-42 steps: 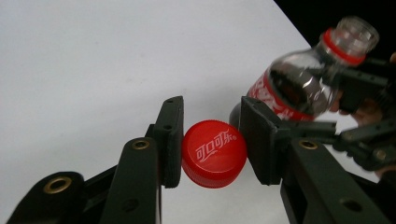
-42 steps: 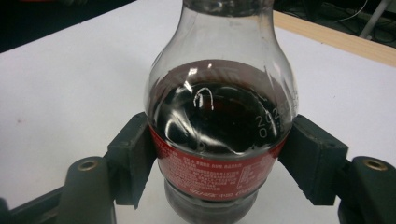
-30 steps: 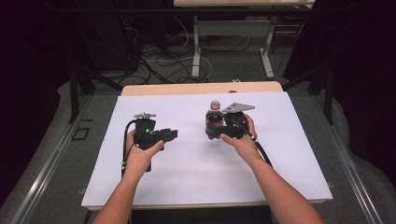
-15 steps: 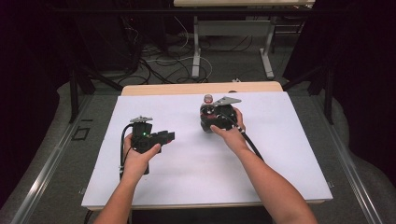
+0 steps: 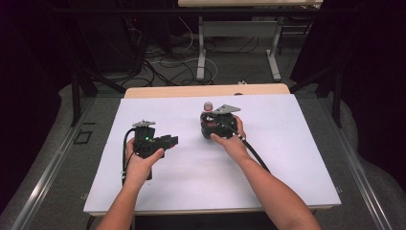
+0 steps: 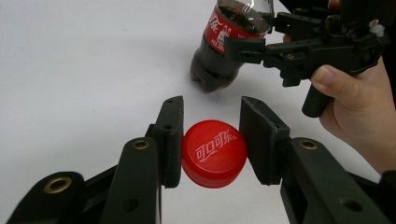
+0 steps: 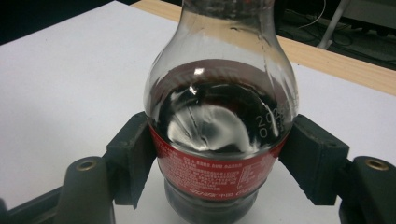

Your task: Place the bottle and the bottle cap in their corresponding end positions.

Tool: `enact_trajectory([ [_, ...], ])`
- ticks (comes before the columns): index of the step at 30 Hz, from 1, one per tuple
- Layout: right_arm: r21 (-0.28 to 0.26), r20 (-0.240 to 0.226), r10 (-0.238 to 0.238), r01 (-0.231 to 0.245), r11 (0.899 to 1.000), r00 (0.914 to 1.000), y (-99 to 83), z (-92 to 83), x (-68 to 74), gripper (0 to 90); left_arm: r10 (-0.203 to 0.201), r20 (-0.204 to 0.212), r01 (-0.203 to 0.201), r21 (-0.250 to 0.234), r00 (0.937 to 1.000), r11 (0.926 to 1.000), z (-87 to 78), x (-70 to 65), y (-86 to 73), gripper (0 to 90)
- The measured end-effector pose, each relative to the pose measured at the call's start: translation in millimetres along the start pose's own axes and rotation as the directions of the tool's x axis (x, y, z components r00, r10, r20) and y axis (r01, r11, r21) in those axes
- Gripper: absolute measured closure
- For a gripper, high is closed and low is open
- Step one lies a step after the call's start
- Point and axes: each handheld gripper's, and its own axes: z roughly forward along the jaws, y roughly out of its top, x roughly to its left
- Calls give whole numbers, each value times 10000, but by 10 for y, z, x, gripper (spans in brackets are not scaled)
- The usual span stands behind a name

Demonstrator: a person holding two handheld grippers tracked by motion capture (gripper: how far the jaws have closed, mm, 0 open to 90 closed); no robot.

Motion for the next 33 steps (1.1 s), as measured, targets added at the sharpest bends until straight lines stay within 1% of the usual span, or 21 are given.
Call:
enact_trajectory([
  [3, -30, -35, 28, -28, 10000, 10000, -60, 13, 14, 299, -34, 3, 34, 17, 10000, 10000, 2, -2, -1, 615],
  [5, -162, 3, -9, 9, 9999, 10000, -99, 4, 15, 296, -20, -14, 20, 91, 10000, 10000, 2, -2, 0, 615],
  [6, -157, 19, 27, -26, 9999, 10000, -109, -4, 18, 293, -8, -12, 8, 32, 10000, 10000, 10, -1, -3, 615],
  [7, -241, -17, 56, -57, 9997, 10000, -120, -5, 20, 291, -50, 15, 49, 126, 10000, 9999, 8, -4, -1, 615],
  [8, -245, 3, 57, -57, 9997, 10000, -125, -10, 16, 290, -61, -29, 61, 32, 10000, 10000, 21, -7, -8, 615],
  [9, -205, -80, 198, -199, 9996, 9998, -130, -17, 18, 289, -3, -15, 3, 139, 10000, 9999, 21, -4, -5, 615],
  [11, -184, -116, 183, -185, 9997, 9998, -132, -18, 11, 287, -32, -15, 32, 132, 10000, 9999, 46, -16, -10, 615],
  [12, -168, -114, 195, -197, 9997, 9997, -132, -20, 11, 286, 7, 29, -7, 234, 10000, 9997, 51, -18, -8, 615],
  [13, -181, -159, 221, -224, 9996, 9996, -134, -18, 8, 283, -5, -32, 5, 158, 10000, 9999, 70, -28, -13, 615],
  [14, -145, -171, 289, -291, 9995, 9994, -136, -19, 5, 279, 24, 30, -25, 283, 10000, 9996, 76, -30, -11, 615],
  [16, -87, -257, 412, -414, 9991, 9988, -137, -25, -7, 264, 67, 66, -69, 335, 10000, 9994, 98, -38, -12, 615],
  [22, 330, -437, 747, -733, 9968, 9963, -148, -69, -37, 175, 89, 52, -91, 379, 9999, 9992, 164, -46, -36, 615],
  [23, 295, -452, 695, -682, 9972, 9966, -152, -79, -39, 170, 136, 39, -138, 424, 9999, 9990, 174, -47, -39, 615],
  [25, 471, -441, 757, -736, 9962, 9962, -158, -116, -30, 151, 168, 57, -171, 487, 9998, 9987, 200, -56, -48, 615],
  [26, 467, -494, 664, -641, 9968, 9966, -163, -126, -33, 150, 235, 60, -238, 606, 9997, 9979, 210, -62, -49, 615],
  [27, 511, -373, 641, -622, 9968, 9972, -167, -143, -25, 148, 268, 63, -272, 590, 9996, 9979, 228, -70, -53, 615],
  [29, 556, -412, 593, -569, 9968, 9974, -176, -186, -14, 134, 324, 21, -324, 574, 9995, 9978, 264, -94, -65, 615],
  [30, 573, -408, 534, -510, 9971, 9977, -181, -210, -9, 130, 418, 69, -421, 655, 9991, 9970, 276, -102, -65, 615],
  [31, 563, -392, 416, -394, 9976, 9984, -189, -232, -10, 130, 467, 15, -467, 570, 9989, 9973, 297, -116, -74, 615],
  [32, 472, -450, 388, -367, 9982, 9982, -198, -249, -5, 130, 518, 27, -518, 624, 9987, 9967, 310, -125, -76, 615],
  [33, 537, -337, 285, -266, 9982, 9990, -201, -277, -4, 129, 564, 32, -565, 655, 9984, 9963, 324, -135, -78, 615],
])
